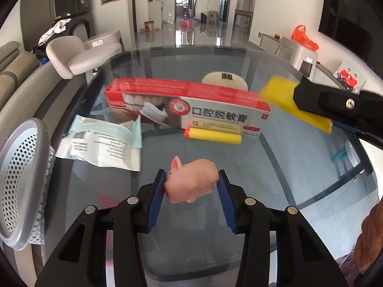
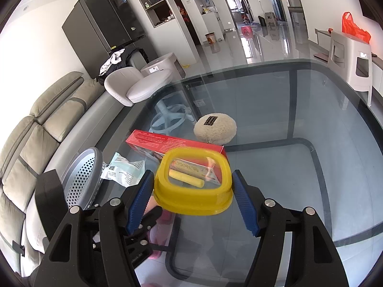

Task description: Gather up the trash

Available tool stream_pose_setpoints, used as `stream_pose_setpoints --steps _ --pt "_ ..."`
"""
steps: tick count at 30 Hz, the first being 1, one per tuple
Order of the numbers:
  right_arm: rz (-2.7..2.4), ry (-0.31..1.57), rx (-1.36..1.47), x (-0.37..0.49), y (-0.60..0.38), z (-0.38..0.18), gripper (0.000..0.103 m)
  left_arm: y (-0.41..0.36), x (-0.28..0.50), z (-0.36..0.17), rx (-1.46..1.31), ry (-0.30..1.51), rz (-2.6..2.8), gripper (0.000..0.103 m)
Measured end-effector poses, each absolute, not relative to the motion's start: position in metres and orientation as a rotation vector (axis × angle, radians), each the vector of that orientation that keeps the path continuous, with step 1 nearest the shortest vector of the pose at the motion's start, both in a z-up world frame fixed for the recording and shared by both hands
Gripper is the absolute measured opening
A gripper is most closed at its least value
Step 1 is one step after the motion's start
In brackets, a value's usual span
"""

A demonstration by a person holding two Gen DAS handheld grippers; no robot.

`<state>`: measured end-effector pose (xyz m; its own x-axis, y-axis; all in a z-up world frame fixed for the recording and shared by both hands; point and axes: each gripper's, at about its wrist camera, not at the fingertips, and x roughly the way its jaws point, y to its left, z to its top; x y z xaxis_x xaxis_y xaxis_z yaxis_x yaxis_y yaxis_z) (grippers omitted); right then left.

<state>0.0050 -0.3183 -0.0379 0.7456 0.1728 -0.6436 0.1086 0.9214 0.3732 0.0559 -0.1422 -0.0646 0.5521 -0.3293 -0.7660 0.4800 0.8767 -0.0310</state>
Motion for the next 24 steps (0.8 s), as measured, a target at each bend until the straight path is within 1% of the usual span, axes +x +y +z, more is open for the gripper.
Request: stream_pose_setpoints --steps 4,8,22,24 --pt "0.044 0.738 0.397 0.008 -0.312 -0.039 0.06 -0.132 0.057 -0.057 0.18 0.841 -0.469 0.043" --pt "0.048 0.75 0.38 0.012 -0.305 -0.041 0.059 -0.119 0.058 -0.052 0.167 0.831 -0.453 0.043" --pt "-0.001 0.814 0.364 0.001 -0.303 -0.055 0.059 -0.084 0.061 -0.035 0.104 0.807 -0.417 0.043" --pt "-0.013 0.83 0.349 0.0 -0.299 -0.06 0.061 -0.082 0.059 -0.035 0.105 0.803 -0.417 0.043"
